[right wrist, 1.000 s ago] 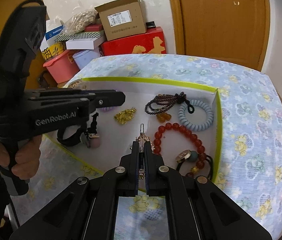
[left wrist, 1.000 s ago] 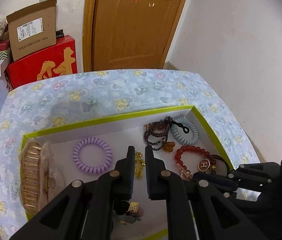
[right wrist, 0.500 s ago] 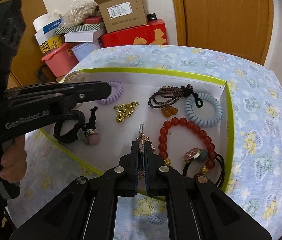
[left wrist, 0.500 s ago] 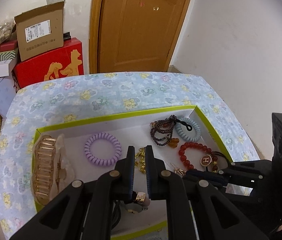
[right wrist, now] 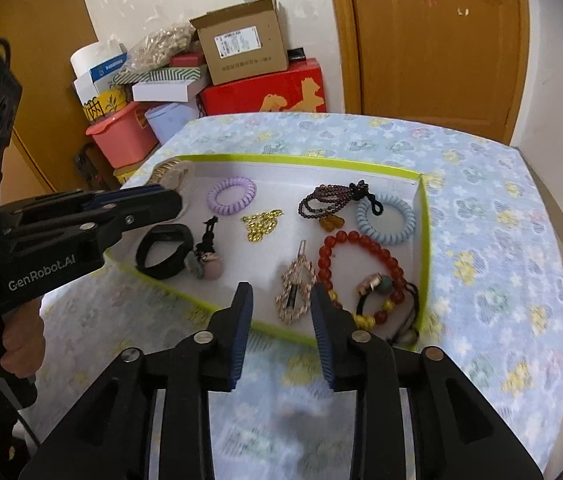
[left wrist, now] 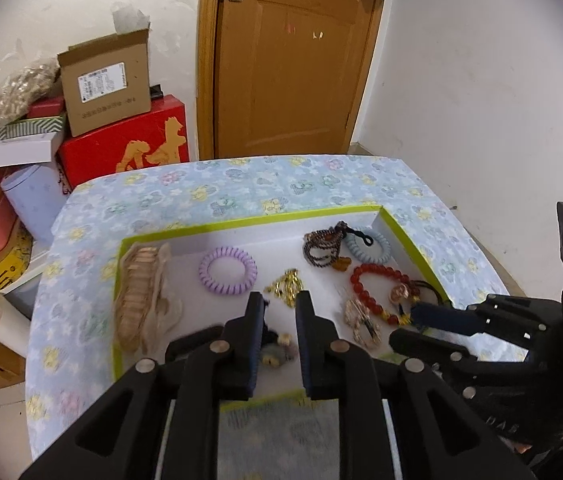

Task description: Organize jewelry

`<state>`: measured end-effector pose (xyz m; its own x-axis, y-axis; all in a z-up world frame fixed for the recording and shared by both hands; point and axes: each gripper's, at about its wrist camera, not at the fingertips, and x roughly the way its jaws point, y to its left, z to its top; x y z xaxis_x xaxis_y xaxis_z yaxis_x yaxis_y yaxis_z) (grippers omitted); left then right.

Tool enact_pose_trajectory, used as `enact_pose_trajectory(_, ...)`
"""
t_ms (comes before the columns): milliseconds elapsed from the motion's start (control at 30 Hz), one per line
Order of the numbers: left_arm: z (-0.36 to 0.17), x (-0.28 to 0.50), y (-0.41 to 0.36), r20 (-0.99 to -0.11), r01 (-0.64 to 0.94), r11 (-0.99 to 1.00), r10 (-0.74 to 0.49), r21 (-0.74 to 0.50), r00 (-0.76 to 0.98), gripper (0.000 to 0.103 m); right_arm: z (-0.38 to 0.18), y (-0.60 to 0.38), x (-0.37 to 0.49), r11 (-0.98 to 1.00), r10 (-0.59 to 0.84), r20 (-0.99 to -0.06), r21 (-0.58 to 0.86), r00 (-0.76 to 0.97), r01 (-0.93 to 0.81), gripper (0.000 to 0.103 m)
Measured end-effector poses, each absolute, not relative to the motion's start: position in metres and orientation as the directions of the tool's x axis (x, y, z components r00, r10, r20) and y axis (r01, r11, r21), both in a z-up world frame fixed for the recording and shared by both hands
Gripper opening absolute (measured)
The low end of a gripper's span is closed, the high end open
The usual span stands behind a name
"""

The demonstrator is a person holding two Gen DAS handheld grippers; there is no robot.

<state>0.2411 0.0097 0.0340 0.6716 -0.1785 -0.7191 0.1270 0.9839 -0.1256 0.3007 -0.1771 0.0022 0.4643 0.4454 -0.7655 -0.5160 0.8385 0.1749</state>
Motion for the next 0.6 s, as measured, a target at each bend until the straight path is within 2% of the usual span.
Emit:
enact_pose_trajectory(233,0.038,0.196,0.003,-0.714,0.101,0.991,-0.131,-0.085,0.688,0.017,0.006,-0.191,0.262,0.858,0.423,-0.765,0.166,0.485,-0.487,0.032)
enact_pose_trajectory(600,0.028,0.141,-0.002,-0.727,0.055,0.994,-0.108,-0.096,0.679,0.018,0.007,-0.199,0.207,0.864,0.389,-0.769,0.115,0.506,-0.49,0.036)
